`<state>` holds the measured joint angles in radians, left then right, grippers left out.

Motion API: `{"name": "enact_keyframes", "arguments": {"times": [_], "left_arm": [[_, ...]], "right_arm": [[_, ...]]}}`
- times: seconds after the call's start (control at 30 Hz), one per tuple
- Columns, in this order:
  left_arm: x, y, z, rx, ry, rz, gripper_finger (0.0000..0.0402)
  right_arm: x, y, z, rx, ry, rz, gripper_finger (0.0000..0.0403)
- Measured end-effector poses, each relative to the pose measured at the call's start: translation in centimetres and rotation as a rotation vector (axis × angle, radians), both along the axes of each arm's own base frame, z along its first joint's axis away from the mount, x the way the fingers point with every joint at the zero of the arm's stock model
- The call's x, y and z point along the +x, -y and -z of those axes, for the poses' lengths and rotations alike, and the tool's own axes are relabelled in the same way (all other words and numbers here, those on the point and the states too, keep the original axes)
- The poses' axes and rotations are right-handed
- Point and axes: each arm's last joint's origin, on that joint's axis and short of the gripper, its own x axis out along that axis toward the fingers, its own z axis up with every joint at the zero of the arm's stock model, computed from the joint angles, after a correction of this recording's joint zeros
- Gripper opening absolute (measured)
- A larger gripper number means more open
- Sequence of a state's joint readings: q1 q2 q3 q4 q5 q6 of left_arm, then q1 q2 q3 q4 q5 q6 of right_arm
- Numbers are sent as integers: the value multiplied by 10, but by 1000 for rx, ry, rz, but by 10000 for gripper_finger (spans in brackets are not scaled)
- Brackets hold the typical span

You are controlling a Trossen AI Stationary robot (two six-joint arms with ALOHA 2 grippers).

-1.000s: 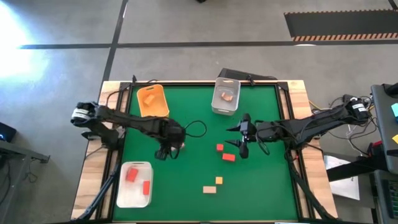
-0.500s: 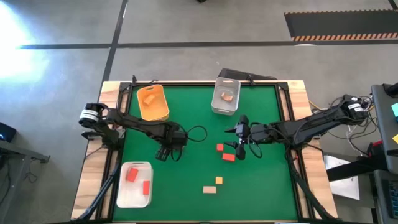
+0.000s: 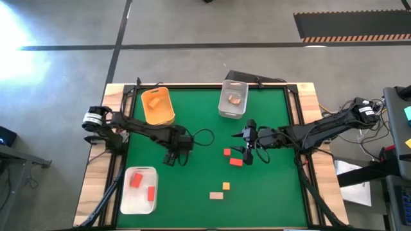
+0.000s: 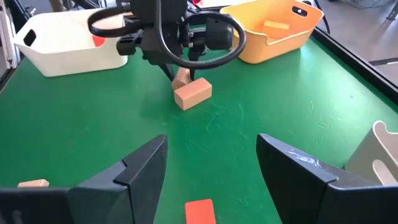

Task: Sort & place blocks by color
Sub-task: Put the brown block into the gray bin

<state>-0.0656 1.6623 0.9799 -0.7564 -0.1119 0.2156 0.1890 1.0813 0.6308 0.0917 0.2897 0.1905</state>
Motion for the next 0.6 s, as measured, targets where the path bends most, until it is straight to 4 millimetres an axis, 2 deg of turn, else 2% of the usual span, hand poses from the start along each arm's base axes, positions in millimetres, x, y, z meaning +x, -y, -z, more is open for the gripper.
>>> {"name": "enact_keyframes", "arguments": {"times": [0.17, 0.4, 0.6], "left_arm": [[-9, -1, 13, 3, -7, -11, 117], [-11, 2, 7, 39, 40, -50, 116], [4, 10, -31, 30, 432, -93, 116]], "right_arm": [[0, 0, 0, 1, 2, 0, 235], [0, 0, 0, -4, 3, -2, 235], [8, -3, 4, -71, 143, -49, 235]]}}
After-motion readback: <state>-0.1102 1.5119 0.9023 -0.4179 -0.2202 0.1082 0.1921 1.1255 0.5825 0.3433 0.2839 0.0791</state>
